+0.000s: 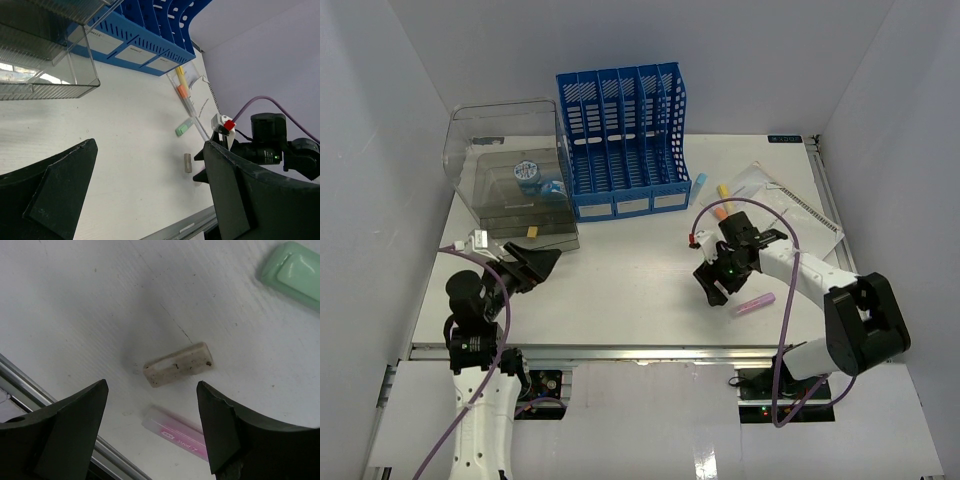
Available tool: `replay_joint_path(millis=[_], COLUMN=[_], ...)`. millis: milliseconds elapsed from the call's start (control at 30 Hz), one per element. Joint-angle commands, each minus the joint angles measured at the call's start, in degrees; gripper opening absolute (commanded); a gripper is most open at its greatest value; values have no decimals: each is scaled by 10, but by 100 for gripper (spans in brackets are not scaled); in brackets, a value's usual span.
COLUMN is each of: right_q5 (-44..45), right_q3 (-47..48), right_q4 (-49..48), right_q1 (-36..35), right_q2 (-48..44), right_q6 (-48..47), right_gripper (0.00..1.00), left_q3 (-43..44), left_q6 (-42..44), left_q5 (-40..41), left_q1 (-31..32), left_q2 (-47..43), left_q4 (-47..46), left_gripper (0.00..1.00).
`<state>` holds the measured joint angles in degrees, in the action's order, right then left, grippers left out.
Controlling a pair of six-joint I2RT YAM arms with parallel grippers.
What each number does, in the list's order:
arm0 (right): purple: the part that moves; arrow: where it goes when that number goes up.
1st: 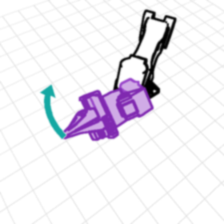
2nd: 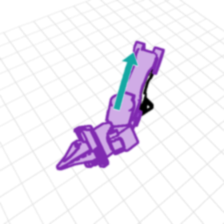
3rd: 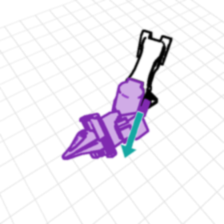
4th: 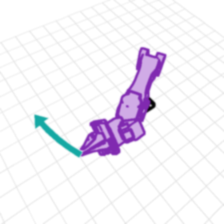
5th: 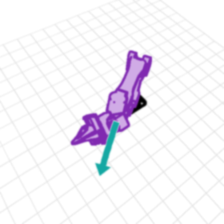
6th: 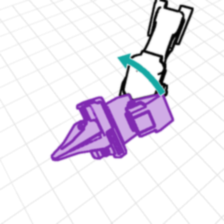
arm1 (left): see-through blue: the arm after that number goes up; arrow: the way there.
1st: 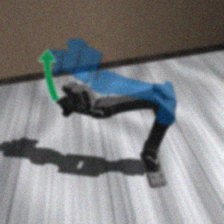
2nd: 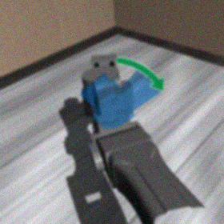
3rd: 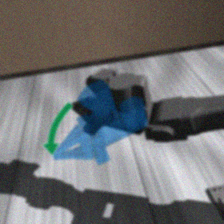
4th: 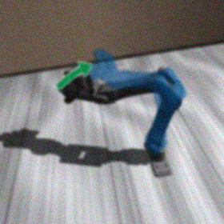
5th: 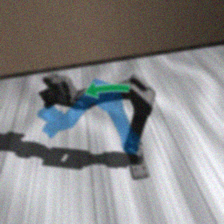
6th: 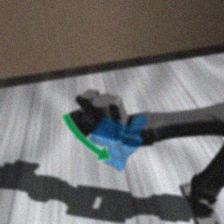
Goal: Organize the desk
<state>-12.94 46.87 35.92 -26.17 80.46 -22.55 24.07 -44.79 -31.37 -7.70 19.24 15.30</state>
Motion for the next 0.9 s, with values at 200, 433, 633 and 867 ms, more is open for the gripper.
replay_joint_path(millis=[200,433,633,867], right_q5=[27,71,90,68], right_q3=[31,24,16,4], right_q4=[-12,-49,-76,-94], right_q1=[-24,-42,-45,-45], right_q2=[64,84,90,63], right_q6=[27,25,17,-29], right_gripper=[74,61,33,14], left_q3=[-1,10,12,5], left_q6=[2,-14,-19,-27], left_q5=[-15,-26,-26,-30], left_q1=[-1,-1,-1,-1], left_q2=[-15,-28,-51,-75], left_q4=[26,30,50,63], left_gripper=[98,98,98,98])
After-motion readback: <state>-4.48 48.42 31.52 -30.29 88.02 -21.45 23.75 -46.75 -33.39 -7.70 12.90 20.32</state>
